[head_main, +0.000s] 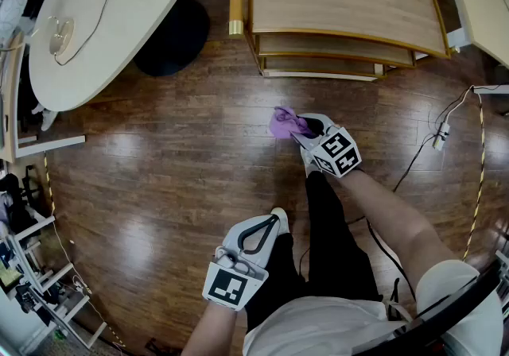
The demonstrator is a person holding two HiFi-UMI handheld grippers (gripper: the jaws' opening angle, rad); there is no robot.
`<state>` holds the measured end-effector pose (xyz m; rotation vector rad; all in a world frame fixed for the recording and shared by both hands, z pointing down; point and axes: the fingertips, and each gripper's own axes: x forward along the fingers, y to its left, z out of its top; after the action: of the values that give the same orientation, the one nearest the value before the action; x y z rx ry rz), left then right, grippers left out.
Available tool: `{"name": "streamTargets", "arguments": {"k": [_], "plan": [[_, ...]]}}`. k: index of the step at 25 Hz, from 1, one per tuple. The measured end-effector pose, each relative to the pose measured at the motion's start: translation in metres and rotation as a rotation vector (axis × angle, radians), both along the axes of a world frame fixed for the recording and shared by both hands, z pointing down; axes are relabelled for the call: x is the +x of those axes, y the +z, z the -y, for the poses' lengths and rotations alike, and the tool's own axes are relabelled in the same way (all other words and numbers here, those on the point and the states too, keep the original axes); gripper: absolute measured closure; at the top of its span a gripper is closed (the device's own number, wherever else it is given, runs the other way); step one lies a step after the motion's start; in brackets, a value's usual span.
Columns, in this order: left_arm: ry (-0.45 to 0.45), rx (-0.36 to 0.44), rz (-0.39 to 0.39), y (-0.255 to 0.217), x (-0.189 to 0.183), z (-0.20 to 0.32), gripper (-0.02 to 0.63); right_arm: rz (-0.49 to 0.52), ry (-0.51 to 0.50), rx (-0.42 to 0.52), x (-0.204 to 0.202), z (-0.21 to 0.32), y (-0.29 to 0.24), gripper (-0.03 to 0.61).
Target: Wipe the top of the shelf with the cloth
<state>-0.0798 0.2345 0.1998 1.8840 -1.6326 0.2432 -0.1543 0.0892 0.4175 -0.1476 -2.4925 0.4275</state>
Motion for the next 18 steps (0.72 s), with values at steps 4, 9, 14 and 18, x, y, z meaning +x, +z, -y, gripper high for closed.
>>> {"name": "streamTargets", "arguments": {"k": [4,9,14,18], "plan": [[-0.001,0.017,-0.02,0.058,-0.026,0.078,0.592,-0.012,-0.021,0.017,-0.065,0.056,0.096,0.483],[0.036,-0.018,0.008,0.127,-0.045,0.131,0.592,-0.047,-0.011,0.027,-0.119,0.097,0.201,0.483],[0.116,-0.088,-0.018,0.168,-0.033,0.146,0.592,-0.077,0.064,-0.004,-0.14,0.126,0.27,0.483],[0.134,-0.114,-0.048,0.193,-0.023,0.157,0.592,-0.078,0.079,0.007,-0.155,0.155,0.302,0.483]]}}
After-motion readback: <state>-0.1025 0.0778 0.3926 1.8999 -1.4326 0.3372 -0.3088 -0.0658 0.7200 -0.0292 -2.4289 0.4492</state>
